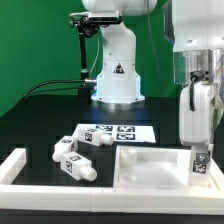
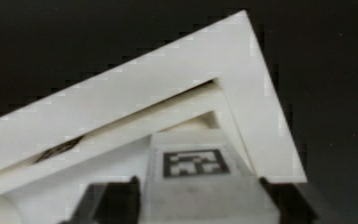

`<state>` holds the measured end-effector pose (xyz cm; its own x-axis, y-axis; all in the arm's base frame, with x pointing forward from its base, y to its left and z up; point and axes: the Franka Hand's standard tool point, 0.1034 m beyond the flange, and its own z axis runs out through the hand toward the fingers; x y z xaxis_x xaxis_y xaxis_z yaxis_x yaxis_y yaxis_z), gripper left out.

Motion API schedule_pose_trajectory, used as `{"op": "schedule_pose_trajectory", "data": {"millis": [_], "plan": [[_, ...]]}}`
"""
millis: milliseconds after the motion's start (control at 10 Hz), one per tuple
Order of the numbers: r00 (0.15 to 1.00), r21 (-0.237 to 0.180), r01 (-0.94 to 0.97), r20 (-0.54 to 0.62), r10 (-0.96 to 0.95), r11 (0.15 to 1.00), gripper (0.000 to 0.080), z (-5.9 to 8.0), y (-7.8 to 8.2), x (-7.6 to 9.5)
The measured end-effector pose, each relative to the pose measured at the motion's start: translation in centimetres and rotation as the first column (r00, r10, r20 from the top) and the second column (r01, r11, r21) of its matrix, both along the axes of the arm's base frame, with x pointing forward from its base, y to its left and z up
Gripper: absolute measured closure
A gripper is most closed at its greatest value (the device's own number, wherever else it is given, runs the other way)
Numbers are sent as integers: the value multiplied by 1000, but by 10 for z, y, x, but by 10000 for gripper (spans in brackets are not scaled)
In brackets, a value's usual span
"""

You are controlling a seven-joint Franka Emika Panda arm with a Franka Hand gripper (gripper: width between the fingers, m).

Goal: Assemble one leg

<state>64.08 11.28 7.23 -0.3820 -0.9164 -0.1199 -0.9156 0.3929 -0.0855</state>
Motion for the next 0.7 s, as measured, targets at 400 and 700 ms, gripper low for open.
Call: {"op": "schedule_pose_trajectory", "data": {"millis": [400, 700], "plan": [[995, 21, -75, 70, 74, 997, 163, 47, 6, 11], [992, 25, -99, 83, 97, 995, 154, 54, 8, 12]]}}
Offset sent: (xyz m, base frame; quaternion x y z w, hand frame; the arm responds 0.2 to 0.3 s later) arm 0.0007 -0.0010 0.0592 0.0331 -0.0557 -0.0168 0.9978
